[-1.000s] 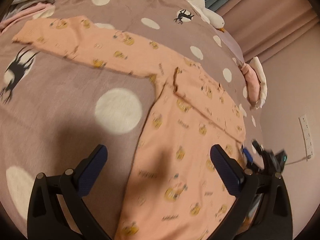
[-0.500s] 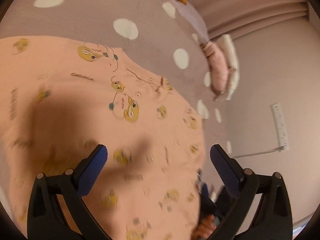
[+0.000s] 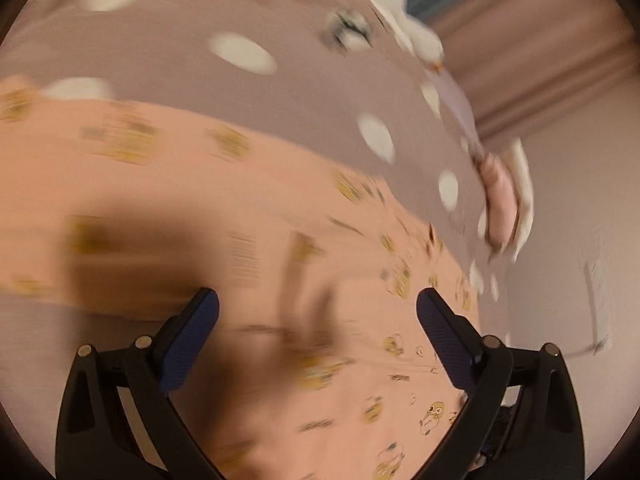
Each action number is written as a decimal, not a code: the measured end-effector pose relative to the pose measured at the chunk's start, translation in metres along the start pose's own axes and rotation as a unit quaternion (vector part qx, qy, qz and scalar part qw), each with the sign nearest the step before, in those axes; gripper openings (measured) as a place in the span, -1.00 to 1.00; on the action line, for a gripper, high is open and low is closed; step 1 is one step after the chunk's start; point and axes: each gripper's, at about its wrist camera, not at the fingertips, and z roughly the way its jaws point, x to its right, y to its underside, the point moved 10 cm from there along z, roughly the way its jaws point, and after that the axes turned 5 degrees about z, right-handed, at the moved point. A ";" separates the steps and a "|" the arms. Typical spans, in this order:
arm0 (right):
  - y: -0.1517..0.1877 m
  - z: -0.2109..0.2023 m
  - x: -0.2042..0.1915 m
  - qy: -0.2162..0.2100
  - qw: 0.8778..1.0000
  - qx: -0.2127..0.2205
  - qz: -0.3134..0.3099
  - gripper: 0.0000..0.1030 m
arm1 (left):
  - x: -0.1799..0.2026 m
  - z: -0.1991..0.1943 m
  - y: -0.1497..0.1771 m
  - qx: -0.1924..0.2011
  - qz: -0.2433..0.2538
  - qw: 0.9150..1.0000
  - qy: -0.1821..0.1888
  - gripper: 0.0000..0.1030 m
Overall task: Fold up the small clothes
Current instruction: 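Grasp the cuff of the other sleeve with the left gripper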
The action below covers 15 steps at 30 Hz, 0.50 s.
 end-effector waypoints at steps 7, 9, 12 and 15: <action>0.000 -0.002 0.001 -0.004 1.000 0.003 0.005 0.31 | -0.124 -0.115 -0.022 0.120 -0.158 0.980 -0.001 0.94; 0.001 -0.002 0.001 0.000 1.000 0.002 0.001 0.31 | -0.155 -0.139 -0.024 0.150 -0.206 0.967 0.010 0.94; 0.002 -0.001 0.001 0.008 1.000 0.001 -0.005 0.31 | -0.187 -0.155 -0.025 0.173 -0.252 0.952 0.021 0.94; 0.002 -0.001 0.001 0.012 1.000 0.002 -0.008 0.31 | -0.207 -0.156 -0.024 0.172 -0.276 0.945 0.023 0.93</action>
